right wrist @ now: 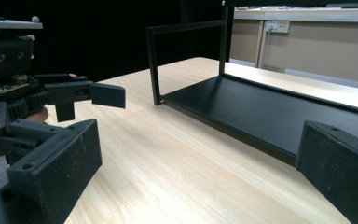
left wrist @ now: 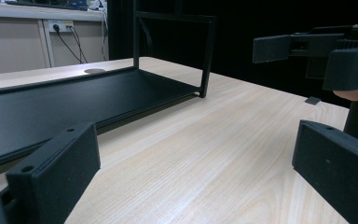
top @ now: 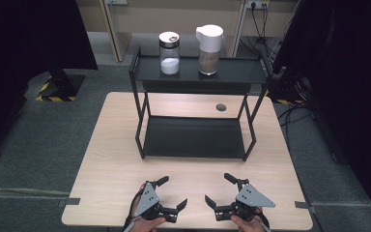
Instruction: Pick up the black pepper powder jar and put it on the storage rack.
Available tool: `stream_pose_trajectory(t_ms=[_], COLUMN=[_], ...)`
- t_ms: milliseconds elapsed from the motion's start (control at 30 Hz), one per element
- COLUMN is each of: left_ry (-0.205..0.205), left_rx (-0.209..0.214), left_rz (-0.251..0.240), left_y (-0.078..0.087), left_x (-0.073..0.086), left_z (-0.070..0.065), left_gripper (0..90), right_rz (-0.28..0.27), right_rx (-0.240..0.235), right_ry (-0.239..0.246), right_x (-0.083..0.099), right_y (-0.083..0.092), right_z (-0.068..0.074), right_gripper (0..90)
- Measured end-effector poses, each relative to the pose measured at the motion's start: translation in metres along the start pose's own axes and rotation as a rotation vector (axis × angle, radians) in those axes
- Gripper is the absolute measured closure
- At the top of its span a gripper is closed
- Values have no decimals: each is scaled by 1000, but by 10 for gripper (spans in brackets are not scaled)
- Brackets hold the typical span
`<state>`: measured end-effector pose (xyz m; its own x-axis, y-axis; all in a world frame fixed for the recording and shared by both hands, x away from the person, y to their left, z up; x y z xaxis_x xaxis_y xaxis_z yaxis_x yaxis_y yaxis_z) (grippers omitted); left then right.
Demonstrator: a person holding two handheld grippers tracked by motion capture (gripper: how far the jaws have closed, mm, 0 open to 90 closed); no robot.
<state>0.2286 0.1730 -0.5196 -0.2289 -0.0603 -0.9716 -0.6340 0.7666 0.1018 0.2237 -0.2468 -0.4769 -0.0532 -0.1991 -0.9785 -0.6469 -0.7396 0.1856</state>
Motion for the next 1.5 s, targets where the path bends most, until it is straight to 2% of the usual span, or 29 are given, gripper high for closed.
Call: stream_pose_trajectory(t_ms=[267,1500], left_ry=[-3,-7], left_rx=[2,5], left_rz=[0,0], left_y=[0,1], left_x=[0,0], left_z=[0,-1], left_gripper=[1,1], right_rz=[19,23], right_rx=[-5,1], right_ry=[4,5], right_x=[5,7], right_y=[0,0], right_z=[2,0], right_gripper=[3,3])
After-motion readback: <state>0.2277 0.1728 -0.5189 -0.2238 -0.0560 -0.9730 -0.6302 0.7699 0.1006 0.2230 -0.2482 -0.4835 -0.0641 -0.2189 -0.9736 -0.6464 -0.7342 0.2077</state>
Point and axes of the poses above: each handheld gripper's, and its own axes: y roughly backward along the jaws, x roughly out of its underside, z roughly to its left, the point moved 6 cm from there along -y, roughly forward along the jaws, and after that the axes turned 7 degrees about y, right-handed, at the moved point
